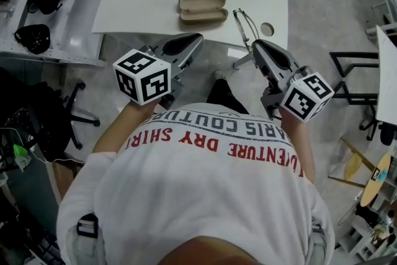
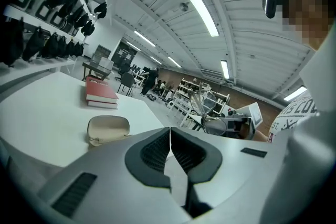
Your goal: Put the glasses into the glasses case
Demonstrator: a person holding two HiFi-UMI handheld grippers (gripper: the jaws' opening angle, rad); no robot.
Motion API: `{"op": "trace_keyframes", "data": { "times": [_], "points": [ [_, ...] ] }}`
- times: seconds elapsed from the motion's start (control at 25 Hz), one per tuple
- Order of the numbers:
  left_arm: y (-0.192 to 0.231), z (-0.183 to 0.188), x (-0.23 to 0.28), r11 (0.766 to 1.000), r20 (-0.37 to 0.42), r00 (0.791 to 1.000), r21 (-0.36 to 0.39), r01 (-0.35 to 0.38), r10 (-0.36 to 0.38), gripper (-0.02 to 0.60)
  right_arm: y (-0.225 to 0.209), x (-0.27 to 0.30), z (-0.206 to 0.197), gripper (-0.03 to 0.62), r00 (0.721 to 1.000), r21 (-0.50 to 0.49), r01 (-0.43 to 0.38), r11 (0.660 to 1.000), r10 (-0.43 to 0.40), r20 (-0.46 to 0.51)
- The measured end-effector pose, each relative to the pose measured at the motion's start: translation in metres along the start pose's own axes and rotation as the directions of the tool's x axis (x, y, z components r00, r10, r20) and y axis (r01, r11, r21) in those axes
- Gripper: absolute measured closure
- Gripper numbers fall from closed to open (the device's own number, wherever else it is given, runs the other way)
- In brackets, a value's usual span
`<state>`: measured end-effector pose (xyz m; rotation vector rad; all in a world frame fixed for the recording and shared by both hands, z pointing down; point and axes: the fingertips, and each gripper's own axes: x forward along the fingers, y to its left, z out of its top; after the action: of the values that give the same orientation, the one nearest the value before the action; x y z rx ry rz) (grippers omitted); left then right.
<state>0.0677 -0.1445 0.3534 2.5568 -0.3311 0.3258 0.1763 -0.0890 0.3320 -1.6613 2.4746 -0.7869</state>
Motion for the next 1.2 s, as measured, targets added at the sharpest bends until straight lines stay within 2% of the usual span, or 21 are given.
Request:
{"op": "trace_keyframes", "data": {
  "times": [0.24,0.52,1.0,1.2],
  "points": [
    [0.029,0.016,0.026,0.998,0.010,0.999,-0.041,-0.053,0.053,0.552,-0.032,0.035,0.013,0.554,0.996,-0.015,-0.054,0.998,0.053,-0.072],
    [0.060,0.024,0.045,0.987,0.021,0.991,-0.098,-0.126,0.129,0.552,-0.054,0.077,0.016,0.556,0.976,-0.040,-0.140,0.989,0.131,-0.176],
    [0.103,0.021,0.032,0.948,0.035,0.962,-0.185,-0.259,0.270,0.552,-0.064,0.146,0.003,0.556,0.919,-0.109,-0.261,0.959,0.213,-0.331],
    [0.118,0.013,0.027,0.927,0.027,0.949,-0.222,-0.301,0.314,0.552,-0.069,0.163,-0.007,0.556,0.887,-0.132,-0.307,0.943,0.233,-0.399]
  ]
}}
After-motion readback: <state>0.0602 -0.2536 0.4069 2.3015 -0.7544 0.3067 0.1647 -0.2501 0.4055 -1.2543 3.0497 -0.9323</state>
